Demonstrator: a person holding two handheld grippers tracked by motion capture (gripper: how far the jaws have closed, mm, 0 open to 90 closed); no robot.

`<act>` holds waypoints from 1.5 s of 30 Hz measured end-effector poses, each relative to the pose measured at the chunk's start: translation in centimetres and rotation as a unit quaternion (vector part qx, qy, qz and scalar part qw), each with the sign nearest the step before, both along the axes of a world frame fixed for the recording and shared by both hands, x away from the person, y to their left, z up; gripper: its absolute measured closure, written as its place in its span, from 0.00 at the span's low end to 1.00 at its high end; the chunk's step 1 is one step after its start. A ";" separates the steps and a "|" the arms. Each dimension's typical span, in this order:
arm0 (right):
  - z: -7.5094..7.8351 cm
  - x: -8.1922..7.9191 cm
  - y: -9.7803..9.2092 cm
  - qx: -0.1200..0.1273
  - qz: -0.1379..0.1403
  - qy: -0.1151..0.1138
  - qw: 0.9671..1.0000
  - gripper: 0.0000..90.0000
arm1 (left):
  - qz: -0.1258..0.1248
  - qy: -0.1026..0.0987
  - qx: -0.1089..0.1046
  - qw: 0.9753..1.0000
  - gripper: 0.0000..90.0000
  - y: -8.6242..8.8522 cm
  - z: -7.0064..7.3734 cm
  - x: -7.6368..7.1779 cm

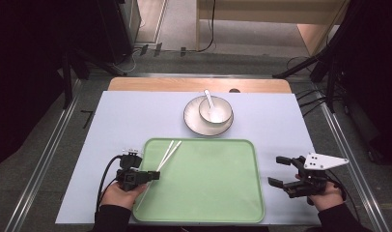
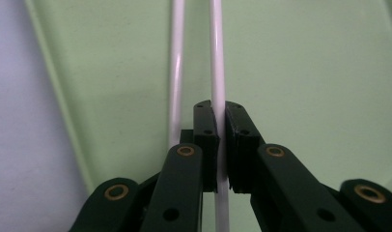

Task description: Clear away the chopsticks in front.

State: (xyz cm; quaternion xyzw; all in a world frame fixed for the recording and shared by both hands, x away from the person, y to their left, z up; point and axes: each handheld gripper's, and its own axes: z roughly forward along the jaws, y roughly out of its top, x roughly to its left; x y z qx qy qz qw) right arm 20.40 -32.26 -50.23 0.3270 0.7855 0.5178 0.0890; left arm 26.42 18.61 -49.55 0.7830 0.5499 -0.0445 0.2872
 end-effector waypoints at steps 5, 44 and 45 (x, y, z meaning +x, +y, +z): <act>0.0 0.0 0.0 0.000 0.000 0.001 1.000 0.18 | -0.004 0.006 0.018 1.000 0.94 -0.3 -0.5 0.1; -0.1 0.0 0.0 0.000 0.001 0.008 1.000 0.18 | -0.067 -0.081 -0.033 0.994 0.39 4.4 2.4 0.7; -0.1 0.0 0.0 0.000 0.001 0.008 1.000 0.18 | -0.065 -0.084 -0.035 0.994 0.39 4.8 2.5 0.7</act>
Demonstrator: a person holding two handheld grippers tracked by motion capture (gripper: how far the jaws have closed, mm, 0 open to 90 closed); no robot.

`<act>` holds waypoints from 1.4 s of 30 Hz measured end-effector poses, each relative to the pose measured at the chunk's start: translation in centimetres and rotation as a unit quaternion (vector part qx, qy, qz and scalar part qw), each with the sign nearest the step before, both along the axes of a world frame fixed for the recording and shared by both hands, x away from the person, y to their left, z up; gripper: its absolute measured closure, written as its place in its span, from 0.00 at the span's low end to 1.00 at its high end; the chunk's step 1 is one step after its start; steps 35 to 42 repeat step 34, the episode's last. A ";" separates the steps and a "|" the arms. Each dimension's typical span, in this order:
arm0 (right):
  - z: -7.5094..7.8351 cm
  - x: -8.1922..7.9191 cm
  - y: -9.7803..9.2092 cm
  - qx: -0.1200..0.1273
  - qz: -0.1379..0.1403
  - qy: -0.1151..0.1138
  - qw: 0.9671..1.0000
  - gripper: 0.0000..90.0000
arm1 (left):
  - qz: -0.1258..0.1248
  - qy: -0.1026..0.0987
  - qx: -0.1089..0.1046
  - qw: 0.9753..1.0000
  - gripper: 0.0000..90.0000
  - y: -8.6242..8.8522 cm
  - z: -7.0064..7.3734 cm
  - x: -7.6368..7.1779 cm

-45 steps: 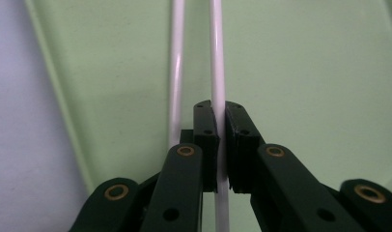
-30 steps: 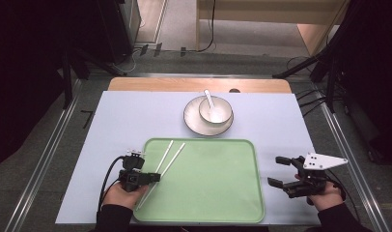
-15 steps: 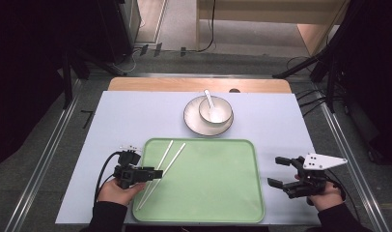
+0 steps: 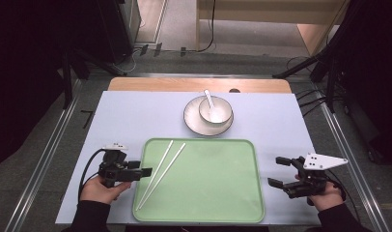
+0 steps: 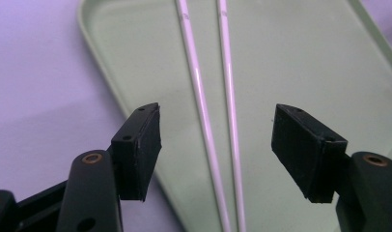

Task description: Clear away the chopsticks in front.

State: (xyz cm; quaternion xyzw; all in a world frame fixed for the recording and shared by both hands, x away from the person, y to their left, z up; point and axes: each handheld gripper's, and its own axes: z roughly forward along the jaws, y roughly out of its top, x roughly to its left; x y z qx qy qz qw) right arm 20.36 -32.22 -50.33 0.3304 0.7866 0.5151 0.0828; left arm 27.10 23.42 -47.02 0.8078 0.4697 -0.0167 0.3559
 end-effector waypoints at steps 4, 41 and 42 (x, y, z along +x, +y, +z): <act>0.0 0.0 0.0 -0.001 0.000 -0.001 1.000 0.18 | 0.003 -0.012 0.000 1.000 0.38 1.5 0.3 -0.2; 0.0 0.0 -0.1 0.000 -0.001 0.000 1.000 0.18 | 0.035 -0.036 -0.013 0.999 0.37 6.5 0.6 -1.2; 0.0 0.0 -0.1 0.000 -0.001 0.000 1.000 0.18 | 0.035 -0.036 -0.013 0.999 0.37 6.5 0.6 -1.2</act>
